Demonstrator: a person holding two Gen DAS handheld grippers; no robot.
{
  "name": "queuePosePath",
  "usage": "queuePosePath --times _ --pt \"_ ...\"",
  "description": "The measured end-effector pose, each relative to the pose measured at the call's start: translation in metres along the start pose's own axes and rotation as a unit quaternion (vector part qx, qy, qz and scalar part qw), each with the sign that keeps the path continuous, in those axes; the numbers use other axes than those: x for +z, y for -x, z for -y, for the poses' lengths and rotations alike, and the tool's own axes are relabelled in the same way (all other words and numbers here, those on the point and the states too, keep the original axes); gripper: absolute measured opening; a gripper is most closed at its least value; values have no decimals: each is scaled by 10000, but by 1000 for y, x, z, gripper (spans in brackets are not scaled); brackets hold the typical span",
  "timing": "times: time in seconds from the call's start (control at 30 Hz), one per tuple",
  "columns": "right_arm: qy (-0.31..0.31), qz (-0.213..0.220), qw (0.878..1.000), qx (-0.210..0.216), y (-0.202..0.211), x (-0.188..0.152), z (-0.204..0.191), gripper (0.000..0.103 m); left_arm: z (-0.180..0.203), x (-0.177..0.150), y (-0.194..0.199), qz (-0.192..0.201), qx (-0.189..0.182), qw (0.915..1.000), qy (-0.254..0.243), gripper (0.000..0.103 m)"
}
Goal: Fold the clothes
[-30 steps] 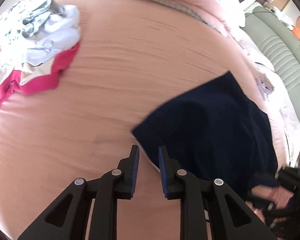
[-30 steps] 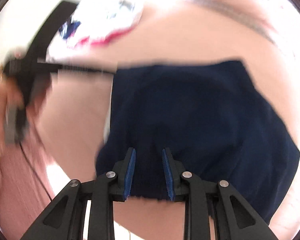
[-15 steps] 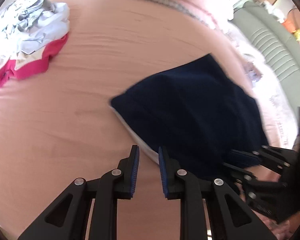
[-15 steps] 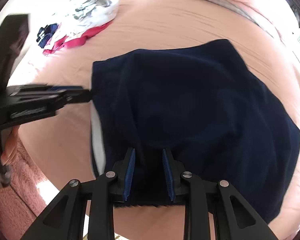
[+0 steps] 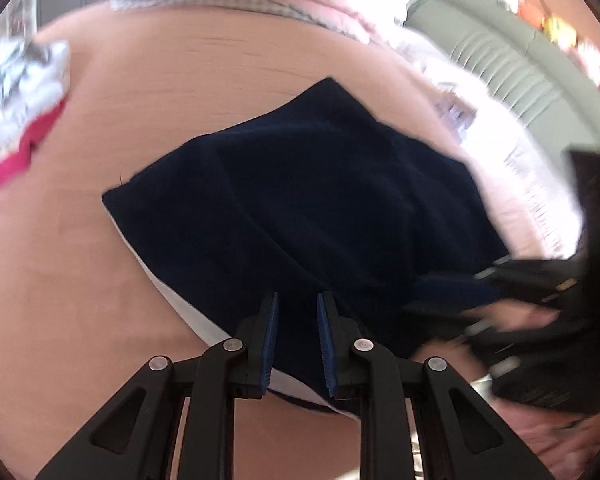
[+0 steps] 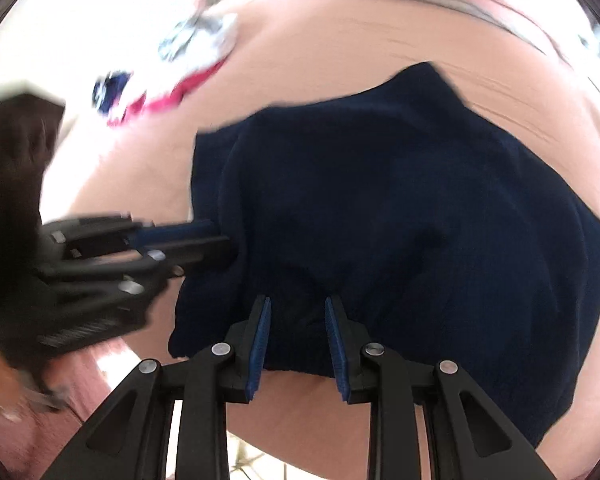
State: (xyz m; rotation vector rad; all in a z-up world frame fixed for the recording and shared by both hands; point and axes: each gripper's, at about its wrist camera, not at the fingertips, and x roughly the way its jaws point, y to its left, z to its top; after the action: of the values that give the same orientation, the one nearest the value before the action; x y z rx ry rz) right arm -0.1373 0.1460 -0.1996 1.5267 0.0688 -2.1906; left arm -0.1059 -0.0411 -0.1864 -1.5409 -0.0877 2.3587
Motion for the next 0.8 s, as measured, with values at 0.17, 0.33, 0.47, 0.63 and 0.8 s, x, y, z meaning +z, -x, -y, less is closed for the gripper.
queuePosePath --times 0.17,0.33,0.47,0.63,0.8 --pt "-197 123 9982 -558 11 -3 27 27 13 -6 -18 -883 614 9937 -312 18" --pt "-493 220 9923 -1115 42 -5 78 27 -2 -16 7 -1020 755 9919 -32 20" --pt "-710 234 9904 -1164 51 -7 107 27 12 1 28 -341 849 9956 -217 20" --pt "-516 -145 9924 -1108 24 -10 101 27 43 13 7 -312 433 9969 -569 20" --pt "-514 -113 9928 -1078 34 -14 116 42 53 -10 -7 -1224 1196 9802 -999 26"
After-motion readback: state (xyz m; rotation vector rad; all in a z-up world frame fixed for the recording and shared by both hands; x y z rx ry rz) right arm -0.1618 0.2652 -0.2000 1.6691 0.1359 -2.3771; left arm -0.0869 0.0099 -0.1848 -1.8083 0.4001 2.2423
